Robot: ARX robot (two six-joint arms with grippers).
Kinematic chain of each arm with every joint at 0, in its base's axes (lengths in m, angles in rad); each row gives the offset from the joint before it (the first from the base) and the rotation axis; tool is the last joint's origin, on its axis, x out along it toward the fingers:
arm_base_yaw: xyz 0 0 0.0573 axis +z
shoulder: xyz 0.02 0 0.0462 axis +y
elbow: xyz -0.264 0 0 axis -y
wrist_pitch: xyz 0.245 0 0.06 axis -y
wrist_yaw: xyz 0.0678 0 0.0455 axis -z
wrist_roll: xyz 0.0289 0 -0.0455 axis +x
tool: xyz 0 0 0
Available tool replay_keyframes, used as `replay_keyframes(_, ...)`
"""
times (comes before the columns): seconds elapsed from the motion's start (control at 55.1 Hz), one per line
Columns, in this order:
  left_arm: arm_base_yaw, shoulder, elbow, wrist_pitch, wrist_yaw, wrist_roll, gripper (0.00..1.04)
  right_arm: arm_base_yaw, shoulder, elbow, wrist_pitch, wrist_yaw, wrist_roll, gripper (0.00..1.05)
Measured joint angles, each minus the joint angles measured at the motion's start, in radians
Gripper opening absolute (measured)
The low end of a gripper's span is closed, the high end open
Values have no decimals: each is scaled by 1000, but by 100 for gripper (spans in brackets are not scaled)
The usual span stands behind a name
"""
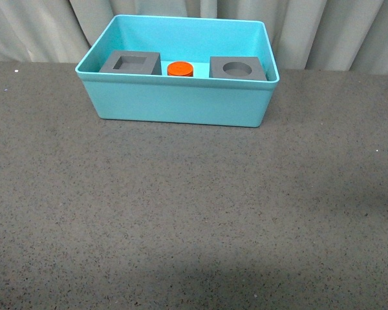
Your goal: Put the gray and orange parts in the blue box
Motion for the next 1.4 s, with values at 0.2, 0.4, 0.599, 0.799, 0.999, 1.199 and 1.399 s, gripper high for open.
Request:
replay_keyframes(0.2,0,0,0,0,-1,0,98,-38,-87,-206,518,-79,-10,74)
replay_keyframes(0.4,0,0,0,0,0,0,98,-112,-197,-386,650,-140,-7,41)
replay_keyframes(0.599,0,0,0,0,0,0,98,-175,-309,-509,656,-206,-10,0)
replay_keyframes(0.799,0,0,0,0,0,0,98,-279,-418,-588,627,-316,-6,0)
replay_keyframes(0.999,0,0,0,0,0,0,98,-295,-505,-630,583,-322,-6,0)
replay_keyframes(1.199,0,0,0,0,0,0,98,-296,-589,-658,528,-322,-6,0)
replay_keyframes(1.399,0,0,0,0,0,0,98,-296,-653,-693,510,-321,-6,0)
